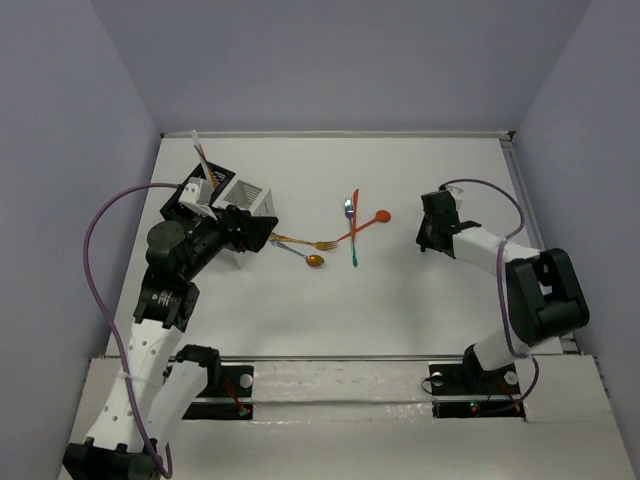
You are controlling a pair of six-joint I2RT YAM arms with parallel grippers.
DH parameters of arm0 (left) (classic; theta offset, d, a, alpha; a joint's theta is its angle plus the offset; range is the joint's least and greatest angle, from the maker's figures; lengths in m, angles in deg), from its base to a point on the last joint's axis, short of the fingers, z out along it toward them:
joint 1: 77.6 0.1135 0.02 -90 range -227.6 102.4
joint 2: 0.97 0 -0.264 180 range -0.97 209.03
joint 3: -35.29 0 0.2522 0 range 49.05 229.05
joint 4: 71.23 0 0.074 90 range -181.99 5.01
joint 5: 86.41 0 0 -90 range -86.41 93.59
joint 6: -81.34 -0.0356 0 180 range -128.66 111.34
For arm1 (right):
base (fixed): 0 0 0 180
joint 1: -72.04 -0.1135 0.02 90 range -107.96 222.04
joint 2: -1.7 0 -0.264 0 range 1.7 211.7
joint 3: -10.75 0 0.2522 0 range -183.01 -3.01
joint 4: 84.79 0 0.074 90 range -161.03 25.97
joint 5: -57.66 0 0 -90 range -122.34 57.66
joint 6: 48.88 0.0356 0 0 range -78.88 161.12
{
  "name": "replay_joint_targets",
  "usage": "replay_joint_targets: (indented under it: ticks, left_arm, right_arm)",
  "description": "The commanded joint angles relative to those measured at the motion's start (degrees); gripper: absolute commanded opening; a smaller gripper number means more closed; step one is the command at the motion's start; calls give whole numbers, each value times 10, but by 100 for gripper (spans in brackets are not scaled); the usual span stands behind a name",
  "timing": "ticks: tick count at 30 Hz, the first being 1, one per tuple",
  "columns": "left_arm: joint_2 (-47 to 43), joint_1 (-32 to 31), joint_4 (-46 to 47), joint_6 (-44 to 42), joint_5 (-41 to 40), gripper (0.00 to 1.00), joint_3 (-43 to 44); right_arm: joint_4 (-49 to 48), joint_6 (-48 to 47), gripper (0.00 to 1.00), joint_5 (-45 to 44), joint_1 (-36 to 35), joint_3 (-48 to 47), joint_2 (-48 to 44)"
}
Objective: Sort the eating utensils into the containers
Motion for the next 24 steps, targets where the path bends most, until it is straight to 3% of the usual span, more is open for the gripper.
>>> replay_joint_targets:
  ticks: [1,5,8,16,24]
  left_arm:
    - [16,-3,44,17,39,98,-9]
    - [32,-3,58,32,60,93,-14]
    - [40,-3,60,35,61,91,-16]
    - [75,-3,75,50,94,84,-22]
    - [106,-3,54,47,73,70,-20]
  right_arm:
    - [-69,-52,7,40,-19,29,-109]
    - [-109,-65,7,96,-75,55,-199]
    - [-150,-69,7,112,-189,58,-230]
    - [-219,-110,7,107,-351,-3,-176]
    - [-234,-136,7,85,-428,-62,-117]
